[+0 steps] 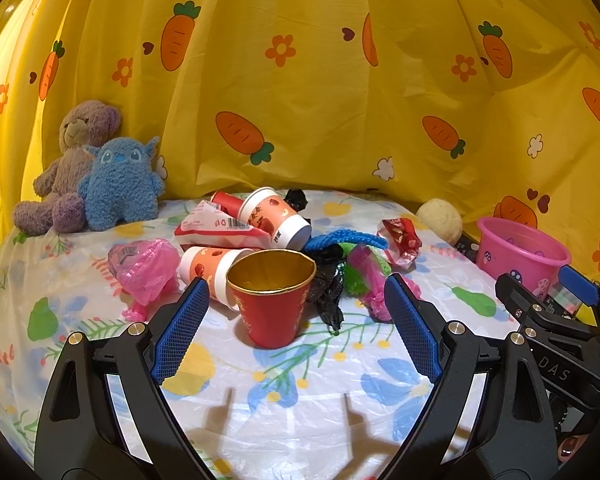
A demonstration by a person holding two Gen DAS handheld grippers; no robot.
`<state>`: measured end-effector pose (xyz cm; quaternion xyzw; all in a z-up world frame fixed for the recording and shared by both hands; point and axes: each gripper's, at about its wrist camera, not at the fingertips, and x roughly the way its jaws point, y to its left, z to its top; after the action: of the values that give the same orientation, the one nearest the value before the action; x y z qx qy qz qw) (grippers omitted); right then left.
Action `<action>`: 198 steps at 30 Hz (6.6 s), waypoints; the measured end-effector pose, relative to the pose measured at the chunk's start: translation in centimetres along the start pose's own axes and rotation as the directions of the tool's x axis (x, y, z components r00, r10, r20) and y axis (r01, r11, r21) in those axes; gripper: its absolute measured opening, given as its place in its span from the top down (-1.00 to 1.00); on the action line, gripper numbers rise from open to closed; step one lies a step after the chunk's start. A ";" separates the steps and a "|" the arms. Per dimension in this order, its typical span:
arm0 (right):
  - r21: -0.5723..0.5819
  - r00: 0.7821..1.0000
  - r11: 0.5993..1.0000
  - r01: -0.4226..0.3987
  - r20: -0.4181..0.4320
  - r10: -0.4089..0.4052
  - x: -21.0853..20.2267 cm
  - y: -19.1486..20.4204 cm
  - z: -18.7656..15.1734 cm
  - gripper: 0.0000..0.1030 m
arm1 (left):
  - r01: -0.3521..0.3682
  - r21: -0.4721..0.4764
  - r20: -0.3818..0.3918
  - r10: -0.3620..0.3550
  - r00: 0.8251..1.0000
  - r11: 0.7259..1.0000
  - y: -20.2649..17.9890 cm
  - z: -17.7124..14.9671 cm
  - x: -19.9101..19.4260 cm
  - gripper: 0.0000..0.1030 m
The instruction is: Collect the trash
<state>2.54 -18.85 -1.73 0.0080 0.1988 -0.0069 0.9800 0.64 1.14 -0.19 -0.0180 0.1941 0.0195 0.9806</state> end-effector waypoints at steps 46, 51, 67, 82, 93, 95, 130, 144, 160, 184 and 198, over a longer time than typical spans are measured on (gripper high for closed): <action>0.004 1.000 1.000 -0.010 0.001 0.010 0.2 0.4 -0.5 -0.90 | 0.011 -0.002 0.009 -0.011 1.000 1.000 -0.2 0.2 0.2 -0.70; 0.005 1.000 1.000 -0.015 0.002 0.015 0.2 0.5 -0.6 -0.90 | 0.016 -0.005 0.007 -0.016 1.000 1.000 -0.3 0.2 0.4 -0.70; -0.011 0.996 0.997 -0.082 -0.028 0.082 2.3 2.0 -0.9 -0.85 | 0.009 -0.069 0.012 -0.009 1.000 0.998 3.9 -0.5 1.2 -0.69; -0.011 0.993 0.995 -0.095 -0.072 0.094 5.5 2.3 -0.8 -0.83 | 0.076 -0.054 -0.127 -0.082 0.988 0.996 3.4 -0.6 8.4 -0.69; -0.042 0.981 0.992 -0.116 -0.160 0.108 9.6 3.7 -1.0 -0.77 | 0.099 -0.070 -0.183 -0.111 0.977 0.993 3.4 -0.4 11.0 -0.34; -0.047 0.978 0.991 -0.125 -0.173 0.115 10.2 3.9 -0.9 -0.76 | 0.108 -0.078 -0.180 -0.120 0.976 0.991 3.5 -0.3 11.0 -0.28; 0.048 0.944 0.979 -0.198 -0.261 0.203 9.3 -0.3 -1.6 0.47 | 0.187 -0.066 -0.048 -0.190 0.981 0.980 2.1 0.9 5.3 -0.04; 0.060 0.979 0.989 -0.137 -0.146 0.145 6.4 -5.1 0.2 0.47 | 0.332 0.013 -0.037 -0.331 0.943 0.943 -5.5 3.5 5.8 -0.04; 0.156 0.987 0.975 0.160 -0.001 -0.162 7.7 -17.9 5.8 0.47 | 0.630 0.090 -0.038 -0.629 0.776 0.772 -21.8 9.2 12.1 -0.04; 0.223 0.970 0.945 0.241 -0.070 -0.231 12.7 -23.0 5.5 0.43 | 0.730 0.043 -0.186 -0.713 0.676 0.682 -30.5 7.9 21.6 -0.08; 0.214 0.973 0.949 0.232 -0.068 -0.222 13.2 -22.9 5.2 0.18 | 0.733 0.009 -0.203 -0.716 0.667 0.680 -30.4 7.7 22.0 -0.26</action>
<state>16.35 -42.02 -2.41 0.0939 0.2175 -0.1414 0.9612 25.31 -28.19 -0.65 -0.0513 0.2609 -0.3822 0.8850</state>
